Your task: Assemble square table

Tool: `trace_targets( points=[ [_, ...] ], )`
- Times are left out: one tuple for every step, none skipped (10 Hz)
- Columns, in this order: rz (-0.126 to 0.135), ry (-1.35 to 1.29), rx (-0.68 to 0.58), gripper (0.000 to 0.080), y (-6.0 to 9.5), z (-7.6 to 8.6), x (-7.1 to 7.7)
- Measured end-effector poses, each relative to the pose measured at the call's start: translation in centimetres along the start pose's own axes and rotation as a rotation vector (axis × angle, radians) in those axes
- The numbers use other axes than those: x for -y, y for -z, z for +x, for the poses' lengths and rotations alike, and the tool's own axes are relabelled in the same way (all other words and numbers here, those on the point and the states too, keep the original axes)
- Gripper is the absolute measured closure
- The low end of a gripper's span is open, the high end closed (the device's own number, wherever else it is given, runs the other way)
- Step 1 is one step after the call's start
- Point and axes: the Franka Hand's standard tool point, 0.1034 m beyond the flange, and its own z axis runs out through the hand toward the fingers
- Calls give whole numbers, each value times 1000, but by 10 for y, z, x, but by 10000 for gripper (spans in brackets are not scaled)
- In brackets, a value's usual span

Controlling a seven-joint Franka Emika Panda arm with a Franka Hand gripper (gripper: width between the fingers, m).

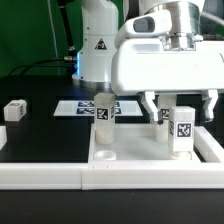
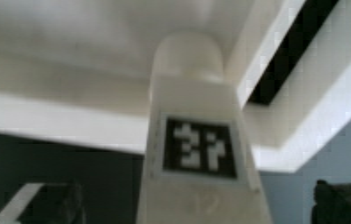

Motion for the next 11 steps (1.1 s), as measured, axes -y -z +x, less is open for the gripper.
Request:
trace_targets(
  points=[
    [-3,-11,-5,151,6,8,-7],
    [0,-22,42,151,3,3,-12],
    [17,-35,147,151,0,0,-10],
    [30,-46,228,151,1,3,-10],
    [40,-61,299,151,0,4,-8],
    [47,-68,353,151,-2,4,-7],
    [55,-70,421,151,-4,2,-4],
    [57,-69,435,151,-8,5,-4],
    [56,-69,428,151,-8,5,-4],
    [56,-69,429,151,-9,5,-4],
    [55,-77,429,262,-9,5,-4]
  ],
)
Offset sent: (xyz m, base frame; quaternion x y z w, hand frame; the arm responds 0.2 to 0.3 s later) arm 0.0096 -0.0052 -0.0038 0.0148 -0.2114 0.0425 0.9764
